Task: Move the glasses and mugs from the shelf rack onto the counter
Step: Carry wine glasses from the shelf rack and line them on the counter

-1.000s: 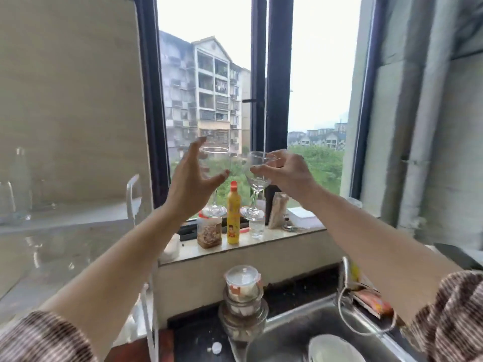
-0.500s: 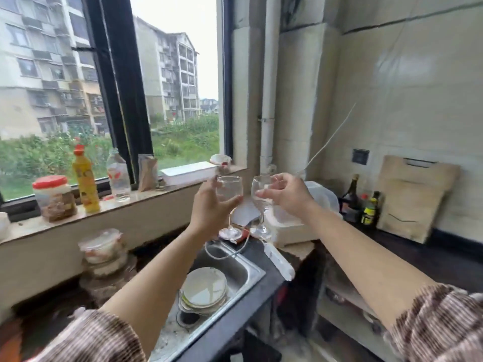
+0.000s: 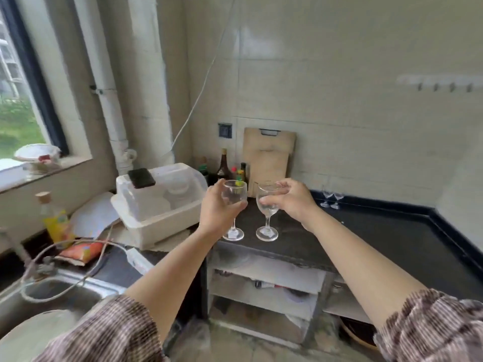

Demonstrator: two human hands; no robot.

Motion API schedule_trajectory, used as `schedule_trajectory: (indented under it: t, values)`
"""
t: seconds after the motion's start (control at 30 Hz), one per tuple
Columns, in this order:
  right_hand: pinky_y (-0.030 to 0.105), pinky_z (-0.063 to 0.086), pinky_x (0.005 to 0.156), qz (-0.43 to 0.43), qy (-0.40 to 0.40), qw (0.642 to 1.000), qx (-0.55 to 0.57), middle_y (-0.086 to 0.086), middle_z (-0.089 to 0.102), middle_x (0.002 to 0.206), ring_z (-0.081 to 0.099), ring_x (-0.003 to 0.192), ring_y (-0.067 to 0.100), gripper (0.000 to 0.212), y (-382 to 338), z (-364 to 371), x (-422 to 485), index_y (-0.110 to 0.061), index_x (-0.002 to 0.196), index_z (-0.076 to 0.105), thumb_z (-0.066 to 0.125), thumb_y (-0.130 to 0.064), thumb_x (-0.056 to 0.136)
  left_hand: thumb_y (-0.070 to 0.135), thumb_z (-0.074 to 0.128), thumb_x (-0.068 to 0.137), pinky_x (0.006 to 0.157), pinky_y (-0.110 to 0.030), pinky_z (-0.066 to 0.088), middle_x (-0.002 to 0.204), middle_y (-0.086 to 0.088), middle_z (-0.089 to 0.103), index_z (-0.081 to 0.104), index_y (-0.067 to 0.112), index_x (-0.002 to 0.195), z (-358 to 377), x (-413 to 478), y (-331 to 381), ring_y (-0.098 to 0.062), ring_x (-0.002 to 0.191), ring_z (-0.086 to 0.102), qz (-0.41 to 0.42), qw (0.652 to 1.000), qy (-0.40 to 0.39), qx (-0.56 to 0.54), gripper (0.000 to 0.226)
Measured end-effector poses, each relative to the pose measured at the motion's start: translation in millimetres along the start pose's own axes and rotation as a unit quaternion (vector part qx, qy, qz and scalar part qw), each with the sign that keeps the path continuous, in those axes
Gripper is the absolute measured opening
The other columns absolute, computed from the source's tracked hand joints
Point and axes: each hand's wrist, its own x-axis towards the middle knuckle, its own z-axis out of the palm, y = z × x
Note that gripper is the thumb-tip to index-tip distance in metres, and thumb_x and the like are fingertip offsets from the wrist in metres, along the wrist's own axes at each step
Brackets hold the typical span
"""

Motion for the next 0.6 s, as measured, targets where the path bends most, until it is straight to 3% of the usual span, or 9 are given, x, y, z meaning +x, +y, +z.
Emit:
schedule_trajectory:
  t: [0.27, 0.33, 0.47, 0.6]
  values:
    - [0.034, 0.050, 0.092, 0.068, 0.070, 0.995, -0.005, 0.005, 0.064, 0.108, 0.064, 0.102, 0.021, 0.066, 75.6, -86.3, 106.5, -0.009, 0.123, 0.056, 0.087, -0.012, 0.065, 0.024, 0.077, 0.075, 0.096, -0.031, 0.044, 0.134, -0.008, 0.048, 0.038, 0.012, 0.144, 156.6, 98.3, -2.7, -0.022, 0.114, 0.056, -0.010, 0.995, -0.094, -0.022, 0.080]
    - [0.029, 0.047, 0.088, 0.089, 0.080, 0.993, -0.007, 0.007, 0.063, 0.114, 0.063, 0.103, 0.020, 0.070, 97.2, -103.1, 133.1, -0.009, 0.127, 0.054, 0.087, -0.013, 0.065, 0.022, 0.077, 0.074, 0.096, -0.032, 0.044, 0.133, -0.008, 0.047, 0.042, 0.012, 0.140, 192.5, 120.5, -2.7, -0.023, 0.116, 0.054, -0.015, 0.993, -0.116, -0.025, 0.075]
    - [0.025, 0.043, 0.085, 0.132, 0.105, 0.986, -0.015, 0.006, 0.062, 0.119, 0.061, 0.108, 0.017, 0.072, 139.9, -137.5, 169.8, -0.010, 0.129, 0.055, 0.087, -0.013, 0.065, 0.015, 0.077, 0.071, 0.090, -0.031, 0.045, 0.113, 0.003, 0.047, 0.052, 0.015, 0.123, 256.3, 151.8, -4.4, -0.022, 0.110, 0.055, -0.027, 0.984, -0.173, -0.035, 0.057]
    - [0.024, 0.041, 0.081, 0.167, 0.130, 0.977, -0.028, 0.005, 0.062, 0.117, 0.060, 0.105, 0.017, 0.067, 176.7, -172.7, 194.8, -0.011, 0.126, 0.057, 0.086, -0.011, 0.065, 0.015, 0.079, 0.068, 0.091, -0.036, 0.050, 0.122, -0.003, 0.049, 0.052, 0.017, 0.120, 316.3, 174.7, -9.6, -0.018, 0.102, 0.056, -0.032, 0.973, -0.225, -0.041, 0.058]
